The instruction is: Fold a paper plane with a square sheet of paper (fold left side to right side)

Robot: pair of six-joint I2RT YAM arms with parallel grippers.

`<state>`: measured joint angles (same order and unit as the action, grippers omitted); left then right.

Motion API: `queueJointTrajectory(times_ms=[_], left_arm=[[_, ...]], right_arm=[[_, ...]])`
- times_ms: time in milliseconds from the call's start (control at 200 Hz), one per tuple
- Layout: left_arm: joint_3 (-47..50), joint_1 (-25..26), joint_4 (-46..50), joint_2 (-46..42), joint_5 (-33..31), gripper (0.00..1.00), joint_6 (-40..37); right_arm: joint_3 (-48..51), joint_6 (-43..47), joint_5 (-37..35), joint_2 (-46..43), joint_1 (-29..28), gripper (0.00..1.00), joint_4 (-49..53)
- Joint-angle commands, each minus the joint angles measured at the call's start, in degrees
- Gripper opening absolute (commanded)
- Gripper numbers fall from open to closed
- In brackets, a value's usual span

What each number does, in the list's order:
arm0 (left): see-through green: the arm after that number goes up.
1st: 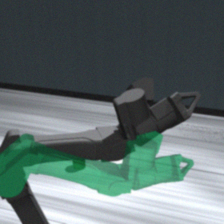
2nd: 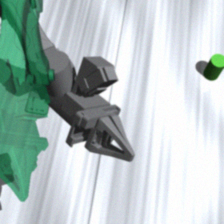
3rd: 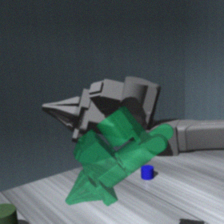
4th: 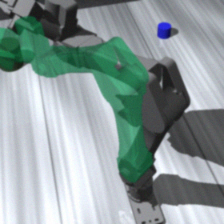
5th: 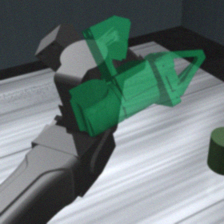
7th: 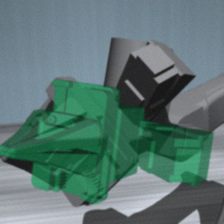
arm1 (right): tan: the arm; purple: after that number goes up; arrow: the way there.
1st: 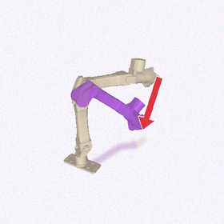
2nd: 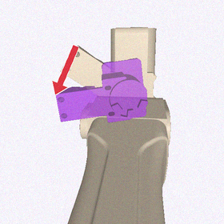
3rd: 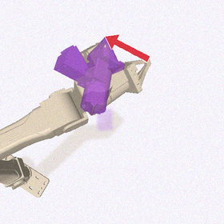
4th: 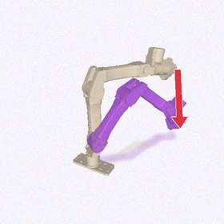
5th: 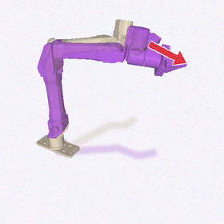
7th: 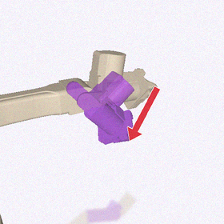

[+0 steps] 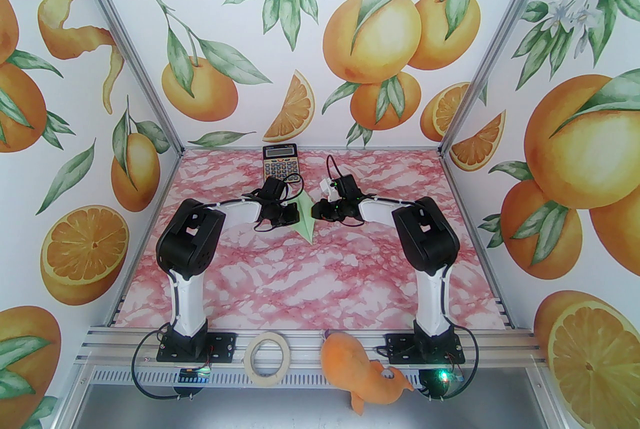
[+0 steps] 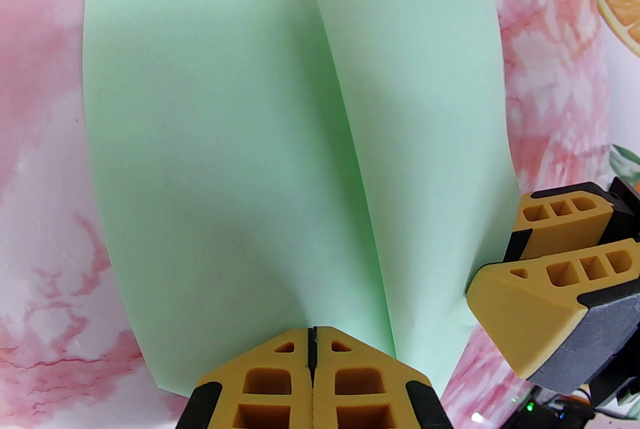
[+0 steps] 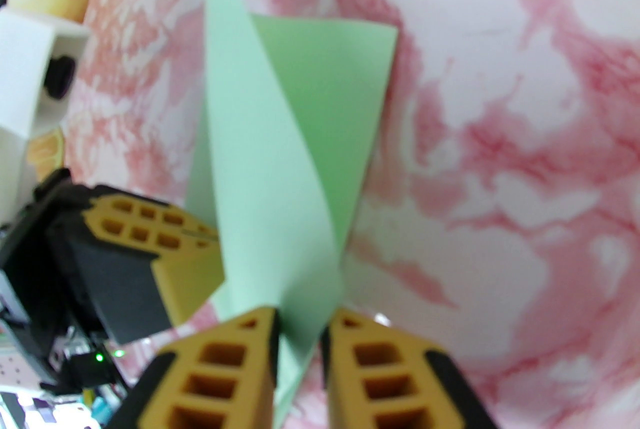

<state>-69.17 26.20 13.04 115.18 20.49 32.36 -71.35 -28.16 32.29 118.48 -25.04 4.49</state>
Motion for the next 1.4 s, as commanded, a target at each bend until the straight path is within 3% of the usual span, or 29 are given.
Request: queueJointTrajectory(times_ms=[0, 520, 631, 751, 981, 1396], left_arm=[[-0.22, 0.6, 2.08, 2.43, 0.01, 0.02, -1.38], [-0.26, 0.62, 2.0, 2.6, 0.19, 0.02, -1.46], [-0.18, 0.66, 1.99, 2.67, 0.17, 0.01, -1.48], [-0.23, 0.72, 1.99, 2.6, 0.25, 0.02, -1.46], [-0.22, 0.83, 1.94, 2.54, 0.41, 0.02, -1.6], [-0.24, 1.06, 1.91, 2.6, 0.87, 0.02, -1.84]], right_arm=[[0.21, 0.22, -1.43, -2.31, 0.1, 0.24, -0.18], [1.35, 1.1, -2.94, -4.21, 0.64, 0.27, 0.34], [1.82, 1.09, -3.02, -4.31, 0.78, 0.24, 0.22], [2.01, 1.14, -2.79, -4.12, 0.86, 0.1, -0.02], [0.63, 1.26, -1.48, -2.01, 0.12, 0.0, -0.19], [-2.06, 1.75, -1.65, 1.21, -0.84, 0.0, 0.68]])
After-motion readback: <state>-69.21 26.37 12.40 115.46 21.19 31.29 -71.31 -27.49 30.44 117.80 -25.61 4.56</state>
